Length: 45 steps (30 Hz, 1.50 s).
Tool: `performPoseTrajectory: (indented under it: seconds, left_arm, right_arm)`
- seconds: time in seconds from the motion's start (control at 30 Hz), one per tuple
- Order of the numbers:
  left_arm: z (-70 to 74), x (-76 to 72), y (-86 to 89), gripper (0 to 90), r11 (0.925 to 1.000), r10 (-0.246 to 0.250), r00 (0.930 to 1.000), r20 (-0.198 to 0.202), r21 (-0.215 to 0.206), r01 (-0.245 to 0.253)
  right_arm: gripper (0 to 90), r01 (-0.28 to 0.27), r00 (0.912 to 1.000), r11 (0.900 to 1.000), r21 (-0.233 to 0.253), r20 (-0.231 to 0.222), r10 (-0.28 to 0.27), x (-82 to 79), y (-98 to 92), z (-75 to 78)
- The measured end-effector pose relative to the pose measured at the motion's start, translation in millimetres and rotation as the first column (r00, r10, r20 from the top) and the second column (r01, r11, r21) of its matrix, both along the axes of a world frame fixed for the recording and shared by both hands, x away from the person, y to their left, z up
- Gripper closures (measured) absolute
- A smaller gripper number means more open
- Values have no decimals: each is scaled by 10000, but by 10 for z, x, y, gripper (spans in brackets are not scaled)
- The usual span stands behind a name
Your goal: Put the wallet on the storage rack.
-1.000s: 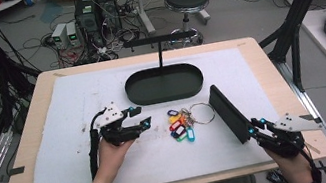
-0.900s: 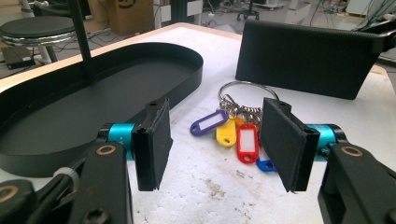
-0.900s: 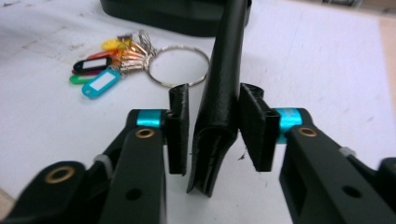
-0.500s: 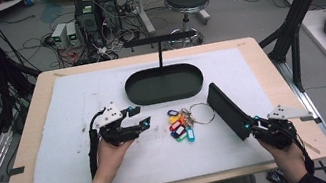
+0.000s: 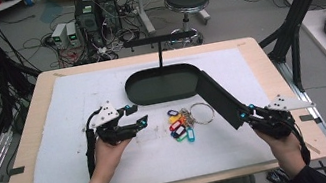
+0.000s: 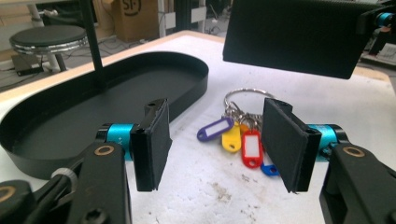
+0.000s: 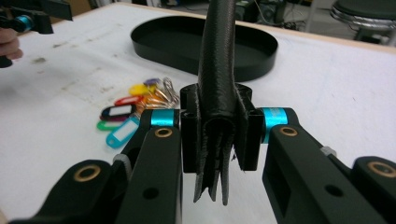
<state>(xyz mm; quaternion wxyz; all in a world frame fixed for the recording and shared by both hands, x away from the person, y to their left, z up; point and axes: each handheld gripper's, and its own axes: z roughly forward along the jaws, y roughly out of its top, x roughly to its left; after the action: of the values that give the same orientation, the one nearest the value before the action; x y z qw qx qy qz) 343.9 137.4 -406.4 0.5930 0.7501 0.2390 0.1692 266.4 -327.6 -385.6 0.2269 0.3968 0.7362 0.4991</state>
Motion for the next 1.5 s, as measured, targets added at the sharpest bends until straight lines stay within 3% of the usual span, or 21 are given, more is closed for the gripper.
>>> performPoseTrajectory:
  seconds: [0.2,0.27,0.47,0.57,0.6,0.63,0.9,0.93,1.0,1.13,1.23,1.27,1.3,1.33,1.4,1.43,1.5]
  left_arm:
    - [53,5,75,389,9998,-28,10000,12,-184,28]
    - [55,6,81,386,9998,-13,10000,7,-214,13]
    - [70,13,99,361,9995,-174,9998,-30,-272,173]
    - [74,23,96,339,9990,-314,9995,-92,-325,311]
    - [75,24,97,327,9988,-355,9993,-77,-349,352]
    - [74,26,95,327,9985,-384,9992,-85,-401,380]
    - [156,54,102,298,9958,-841,9964,-40,-353,839]
    - [165,60,102,288,9951,-918,9958,-43,-377,915]
    - [177,79,109,263,9918,-1219,9925,-79,-393,1215]
    - [186,107,116,252,9861,-1583,9873,-116,-523,1575]
    - [196,135,117,249,9810,-1906,9815,-188,-393,1898]
    - [199,146,124,249,9778,-2041,9789,-125,-501,2033]
    - [201,153,129,249,9756,-2115,9773,-120,-623,2103]
    - [204,169,138,249,9734,-2205,9753,-93,-657,2194]
    - [202,202,151,248,9714,-2286,9734,-143,-697,2271]
    - [202,202,151,248,9714,-2286,9734,-143,-697,2271]
    - [198,222,161,248,9677,-2389,9708,-205,-877,2362]
  right_arm:
    - [761,-924,9954,9957,58,243,922,130,139,79]
    - [761,-1010,9946,9949,68,228,1008,138,154,83]
    - [761,-1769,9838,9841,186,346,1762,229,260,106]
    - [760,-2268,9737,9733,342,307,2258,279,294,110]
    - [760,-2588,9657,9652,387,308,2577,308,319,110]
    - [760,-2588,9657,9652,387,308,2577,308,319,110]
    - [760,-3557,9345,9331,539,352,3542,392,408,102]
    - [760,-3816,9242,9226,556,388,3799,414,426,102]
    - [760,-3914,9201,9184,578,383,3897,420,434,102]
    - [760,-4424,8968,8951,556,374,4409,441,488,104]
    - [760,-4773,8787,8771,541,391,4758,457,526,106]
    - [760,-5031,8642,8625,557,380,5017,473,545,107]
    - [760,-5031,8642,8625,557,380,5017,473,545,107]
    - [760,-5126,8586,8567,581,370,5113,480,551,107]
    - [759,-5455,8381,8360,603,341,5444,503,579,105]
    - [759,-5455,8381,8360,603,341,5444,503,579,105]
    - [759,-5612,8276,8255,602,328,5603,512,598,103]
